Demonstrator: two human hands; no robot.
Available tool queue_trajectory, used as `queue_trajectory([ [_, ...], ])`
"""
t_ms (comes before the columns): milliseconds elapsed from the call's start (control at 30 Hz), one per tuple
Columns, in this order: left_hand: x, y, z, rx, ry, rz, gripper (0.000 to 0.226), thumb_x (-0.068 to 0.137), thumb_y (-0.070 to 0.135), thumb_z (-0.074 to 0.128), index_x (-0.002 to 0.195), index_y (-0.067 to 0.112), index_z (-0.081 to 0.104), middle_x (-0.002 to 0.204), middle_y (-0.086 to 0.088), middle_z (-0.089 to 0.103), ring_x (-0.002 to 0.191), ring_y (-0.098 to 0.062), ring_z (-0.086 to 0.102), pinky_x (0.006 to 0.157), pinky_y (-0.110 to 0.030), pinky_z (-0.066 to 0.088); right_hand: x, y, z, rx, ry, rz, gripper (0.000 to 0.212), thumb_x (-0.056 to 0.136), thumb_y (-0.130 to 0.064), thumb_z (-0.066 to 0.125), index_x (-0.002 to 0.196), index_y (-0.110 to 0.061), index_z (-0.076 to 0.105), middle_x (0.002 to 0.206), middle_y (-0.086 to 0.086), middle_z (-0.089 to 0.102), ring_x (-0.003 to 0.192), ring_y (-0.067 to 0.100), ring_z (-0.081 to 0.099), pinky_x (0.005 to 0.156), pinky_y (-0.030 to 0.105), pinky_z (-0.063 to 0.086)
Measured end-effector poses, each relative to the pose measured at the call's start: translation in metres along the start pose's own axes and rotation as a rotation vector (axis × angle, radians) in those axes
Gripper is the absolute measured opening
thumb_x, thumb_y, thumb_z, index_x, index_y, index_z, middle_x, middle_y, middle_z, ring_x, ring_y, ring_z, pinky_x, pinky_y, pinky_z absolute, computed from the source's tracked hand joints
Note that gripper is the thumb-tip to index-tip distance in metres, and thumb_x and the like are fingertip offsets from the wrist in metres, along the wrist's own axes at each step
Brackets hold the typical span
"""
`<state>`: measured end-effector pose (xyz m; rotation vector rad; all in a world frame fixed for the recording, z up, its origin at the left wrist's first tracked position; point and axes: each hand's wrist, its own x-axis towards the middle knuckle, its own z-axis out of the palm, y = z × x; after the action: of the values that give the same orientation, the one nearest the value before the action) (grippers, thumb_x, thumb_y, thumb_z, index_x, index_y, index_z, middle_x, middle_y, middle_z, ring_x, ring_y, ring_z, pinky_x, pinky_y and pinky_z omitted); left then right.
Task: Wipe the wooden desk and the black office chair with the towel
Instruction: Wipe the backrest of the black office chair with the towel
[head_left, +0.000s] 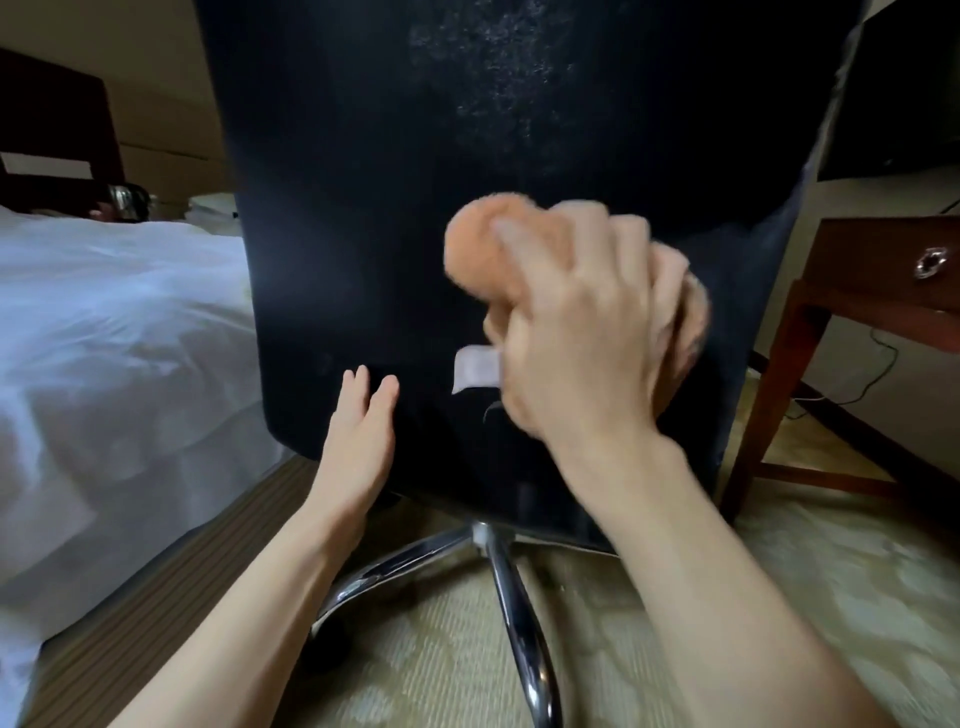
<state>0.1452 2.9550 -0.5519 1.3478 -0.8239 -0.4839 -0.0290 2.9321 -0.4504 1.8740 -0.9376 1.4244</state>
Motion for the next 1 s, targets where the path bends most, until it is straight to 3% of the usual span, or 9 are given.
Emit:
queue_trajectory([
  [100,-0.003,-0.004,-0.002,0.043,0.006,0.014,0.060,0.107,0.048,0.045,0.162,0.031,0.029,0.169,0.019,0.016,0.155,-0.005,0.015,0.128,-0.038,0.014,-0.010,0.000,0.020,-0.009,-0.096,0.133,0.046,0.086,-0.032,0.066,0.131,-0.034,0.062,0.131,0.004,0.057,0.116,0.031,0.050,0.102,0.048,0.034],
  [233,-0.009,-0.004,-0.003,0.073,0.022,0.030,0.057,0.108,0.041,0.046,0.161,0.024,0.032,0.169,0.013,0.019,0.154,-0.004,0.017,0.117,-0.023,0.013,-0.095,-0.018,0.050,-0.019,-0.329,-0.067,0.038,0.071,-0.025,0.068,0.108,-0.029,0.069,0.107,0.007,0.057,0.093,0.033,0.048,0.087,0.050,0.040],
  [367,-0.011,0.003,0.002,0.059,0.029,0.018,0.055,0.108,0.042,0.046,0.160,0.027,0.035,0.169,0.011,0.022,0.155,-0.008,0.018,0.119,-0.028,0.015,-0.132,-0.022,0.049,0.078,-0.506,-0.101,0.036,0.073,-0.015,0.070,0.106,-0.030,0.069,0.100,0.001,0.059,0.087,0.028,0.056,0.079,0.045,0.048],
  [500,-0.016,0.007,0.005,0.054,0.033,0.036,0.053,0.107,0.041,0.047,0.158,0.026,0.039,0.168,0.006,0.027,0.155,-0.010,0.020,0.126,-0.035,0.016,-0.091,-0.016,0.029,0.162,-0.298,-0.045,0.048,0.070,-0.014,0.072,0.116,-0.029,0.073,0.108,0.004,0.066,0.091,0.030,0.059,0.078,0.043,0.046],
  [667,-0.016,0.009,0.003,0.077,0.062,0.073,0.050,0.108,0.043,0.044,0.156,0.027,0.043,0.166,0.008,0.032,0.153,-0.008,0.024,0.128,-0.040,0.017,-0.011,-0.004,-0.001,0.078,0.069,0.037,0.051,0.084,-0.017,0.059,0.133,-0.029,0.066,0.128,0.006,0.062,0.114,0.033,0.055,0.101,0.049,0.038],
  [733,-0.017,0.008,0.003,0.095,0.051,0.083,0.050,0.108,0.044,0.043,0.156,0.028,0.042,0.166,0.009,0.031,0.153,-0.008,0.024,0.128,-0.038,0.016,-0.008,0.002,0.009,0.027,0.008,0.098,0.049,0.086,-0.025,0.052,0.134,-0.031,0.063,0.131,0.005,0.059,0.119,0.033,0.053,0.109,0.053,0.034],
  [800,-0.021,0.006,0.005,0.121,0.040,0.093,0.050,0.109,0.043,0.043,0.156,0.029,0.042,0.167,0.010,0.029,0.154,-0.007,0.022,0.127,-0.034,0.015,-0.034,0.004,0.029,-0.011,-0.089,0.093,0.045,0.085,-0.032,0.060,0.130,-0.033,0.065,0.129,0.005,0.060,0.116,0.033,0.052,0.110,0.055,0.031],
  [867,-0.023,0.005,0.006,0.125,0.038,0.102,0.049,0.108,0.042,0.045,0.156,0.029,0.043,0.167,0.010,0.030,0.153,-0.006,0.022,0.125,-0.032,0.016,-0.080,0.000,0.048,-0.011,-0.159,0.020,0.046,0.076,-0.027,0.072,0.122,-0.033,0.069,0.122,0.005,0.062,0.108,0.033,0.053,0.100,0.053,0.035],
  [1000,-0.024,0.004,0.010,0.171,0.078,0.121,0.048,0.108,0.039,0.047,0.154,0.027,0.046,0.167,0.007,0.030,0.153,-0.007,0.023,0.124,-0.030,0.017,-0.152,-0.004,0.057,0.089,-0.359,-0.211,0.034,0.076,-0.012,0.066,0.107,-0.026,0.070,0.110,0.002,0.064,0.098,0.030,0.056,0.087,0.046,0.040],
])
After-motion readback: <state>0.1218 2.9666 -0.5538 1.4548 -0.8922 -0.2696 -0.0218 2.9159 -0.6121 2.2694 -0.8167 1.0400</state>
